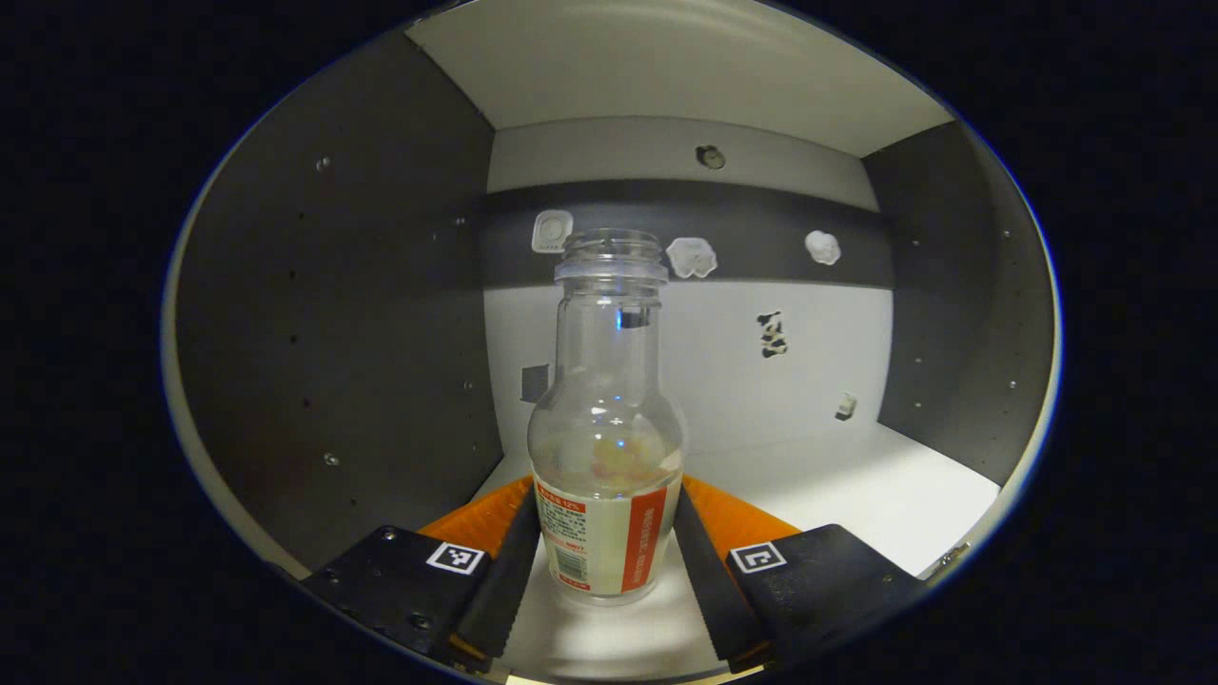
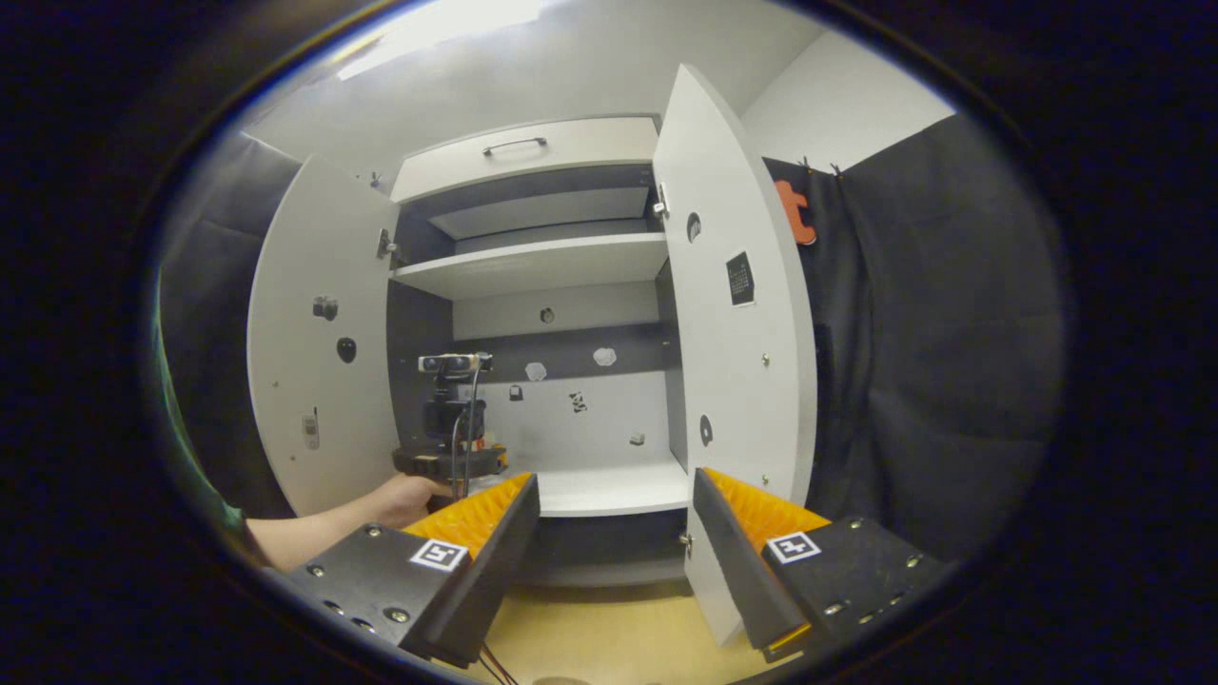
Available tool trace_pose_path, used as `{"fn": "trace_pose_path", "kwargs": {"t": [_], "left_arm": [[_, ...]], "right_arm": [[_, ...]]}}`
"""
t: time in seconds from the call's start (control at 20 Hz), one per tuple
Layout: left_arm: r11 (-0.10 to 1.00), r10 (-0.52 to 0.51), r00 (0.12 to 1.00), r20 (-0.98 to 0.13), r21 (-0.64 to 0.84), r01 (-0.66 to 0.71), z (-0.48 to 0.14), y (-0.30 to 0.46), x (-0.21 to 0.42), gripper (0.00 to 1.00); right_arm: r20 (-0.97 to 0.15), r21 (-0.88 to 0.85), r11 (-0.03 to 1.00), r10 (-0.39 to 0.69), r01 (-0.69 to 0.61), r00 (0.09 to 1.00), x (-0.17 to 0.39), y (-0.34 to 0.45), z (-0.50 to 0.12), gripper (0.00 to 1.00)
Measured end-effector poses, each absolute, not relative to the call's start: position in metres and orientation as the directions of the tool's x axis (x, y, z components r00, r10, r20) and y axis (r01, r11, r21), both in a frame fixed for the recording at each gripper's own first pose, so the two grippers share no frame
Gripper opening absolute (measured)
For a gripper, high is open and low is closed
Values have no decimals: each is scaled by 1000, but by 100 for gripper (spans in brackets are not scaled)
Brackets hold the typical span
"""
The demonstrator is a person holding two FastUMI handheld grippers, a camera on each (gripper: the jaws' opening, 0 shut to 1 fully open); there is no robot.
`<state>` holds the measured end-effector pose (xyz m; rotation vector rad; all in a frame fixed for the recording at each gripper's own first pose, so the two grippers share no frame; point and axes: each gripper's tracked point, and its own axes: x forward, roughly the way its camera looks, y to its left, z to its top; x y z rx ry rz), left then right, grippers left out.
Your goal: Grasp the bottle in the cabinet with the left hand and place it on the coaster, then close the right door with the right hand and the left door with the left hand.
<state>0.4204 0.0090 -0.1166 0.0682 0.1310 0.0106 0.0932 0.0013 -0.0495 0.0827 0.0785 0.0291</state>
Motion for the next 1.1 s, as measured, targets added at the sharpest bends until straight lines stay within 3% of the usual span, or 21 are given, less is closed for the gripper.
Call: {"fn": "trace_pose_path", "kwargs": {"t": [0.3, 0.5, 1.1], "left_arm": [[993, -116, 991, -66, 3, 116, -74, -27, 324, 78], [989, -149, 988, -29, -24, 148, -69, -36, 256, 78], [944, -331, 940, -83, -43, 328, -197, -101, 99, 78]], "right_arm": [[-51, 89, 996, 31, -27, 998, 66, -8, -40, 98], [-34, 94, 995, 37, -33, 999, 38, -14, -34, 98], [-44, 83, 995, 66, -63, 997, -24, -19, -36, 98]]}}
